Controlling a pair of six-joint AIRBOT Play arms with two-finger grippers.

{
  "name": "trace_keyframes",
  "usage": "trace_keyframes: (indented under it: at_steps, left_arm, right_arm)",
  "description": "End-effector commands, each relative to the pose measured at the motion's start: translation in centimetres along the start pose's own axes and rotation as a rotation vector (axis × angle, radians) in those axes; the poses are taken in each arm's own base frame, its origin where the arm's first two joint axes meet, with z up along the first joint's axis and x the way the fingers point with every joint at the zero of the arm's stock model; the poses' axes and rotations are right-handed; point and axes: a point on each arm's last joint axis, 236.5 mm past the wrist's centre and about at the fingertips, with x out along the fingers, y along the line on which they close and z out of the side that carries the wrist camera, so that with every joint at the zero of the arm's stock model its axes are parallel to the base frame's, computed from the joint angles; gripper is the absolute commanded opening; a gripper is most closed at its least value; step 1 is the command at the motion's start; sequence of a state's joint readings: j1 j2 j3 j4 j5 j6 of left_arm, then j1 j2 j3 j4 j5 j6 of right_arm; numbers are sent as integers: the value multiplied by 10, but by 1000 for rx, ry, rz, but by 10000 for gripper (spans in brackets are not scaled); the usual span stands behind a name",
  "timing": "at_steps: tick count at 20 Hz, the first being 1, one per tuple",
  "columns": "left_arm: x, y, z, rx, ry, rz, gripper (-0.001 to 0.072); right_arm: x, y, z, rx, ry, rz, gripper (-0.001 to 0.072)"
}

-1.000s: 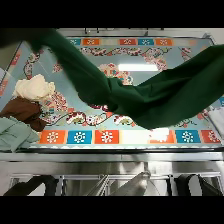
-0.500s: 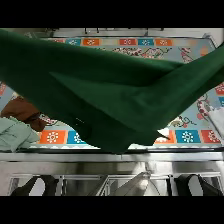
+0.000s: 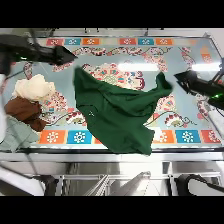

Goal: Fold the shirts.

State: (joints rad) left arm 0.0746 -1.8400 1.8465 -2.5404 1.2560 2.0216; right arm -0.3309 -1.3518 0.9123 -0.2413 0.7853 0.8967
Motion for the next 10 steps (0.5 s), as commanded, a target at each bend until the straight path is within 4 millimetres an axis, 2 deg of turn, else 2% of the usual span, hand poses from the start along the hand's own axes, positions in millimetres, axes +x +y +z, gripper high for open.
trace_keyframes:
  at_steps: [1, 2, 3, 5, 6, 10]
  left_arm:
    - [44, 53, -20, -196, 135, -40, 293]
    - [36, 58, -24, -233, 153, -47, 367]
    - [25, 63, -32, -269, 179, -52, 701]
    - [7, 64, -64, -346, 271, -77, 713]
    - [0, 58, -84, -382, 334, -100, 712]
    - [-1, 24, -157, -476, 490, -145, 712]
  right_arm:
    - [9, -50, 6, 106, 66, 1, 484]
    - [-4, -50, 13, 114, 70, 29, 485]
    - [-16, -48, 15, 126, 84, 62, 484]
    - [-33, -48, 4, 135, 147, 97, 484]
    - [-35, -54, -6, 123, 189, 72, 484]
    - [-31, -77, -48, 56, 352, -60, 482]
